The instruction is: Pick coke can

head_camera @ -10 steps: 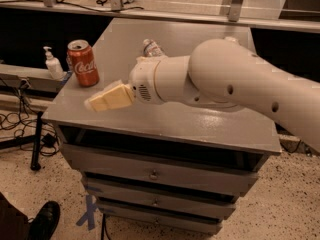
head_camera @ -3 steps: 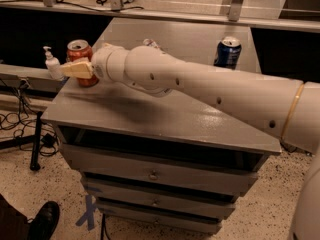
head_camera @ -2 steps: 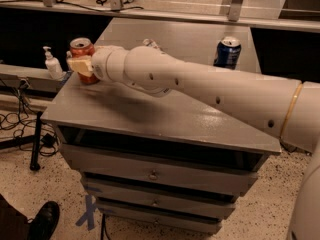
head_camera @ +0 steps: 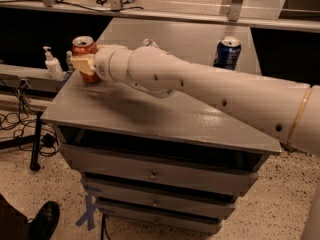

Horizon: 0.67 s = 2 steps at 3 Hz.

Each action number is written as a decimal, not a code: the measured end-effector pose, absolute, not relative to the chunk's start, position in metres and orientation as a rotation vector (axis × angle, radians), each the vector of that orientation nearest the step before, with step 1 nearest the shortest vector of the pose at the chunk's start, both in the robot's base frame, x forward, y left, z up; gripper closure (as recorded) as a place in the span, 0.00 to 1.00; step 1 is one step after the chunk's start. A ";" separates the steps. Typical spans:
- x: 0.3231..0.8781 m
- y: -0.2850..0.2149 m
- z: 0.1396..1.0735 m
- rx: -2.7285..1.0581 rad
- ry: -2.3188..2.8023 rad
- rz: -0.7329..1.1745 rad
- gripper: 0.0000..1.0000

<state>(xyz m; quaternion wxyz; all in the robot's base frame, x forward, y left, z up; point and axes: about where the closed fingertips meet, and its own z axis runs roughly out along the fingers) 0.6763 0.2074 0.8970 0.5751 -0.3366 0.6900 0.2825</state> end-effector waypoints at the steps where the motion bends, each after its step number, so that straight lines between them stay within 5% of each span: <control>1: 0.672 0.188 0.919 -0.783 1.591 0.641 1.00; 2: 0.669 0.149 0.939 -0.772 1.583 0.580 1.00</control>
Offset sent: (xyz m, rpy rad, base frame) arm -0.0085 -0.1210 0.0714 -0.0554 -0.1083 -0.1177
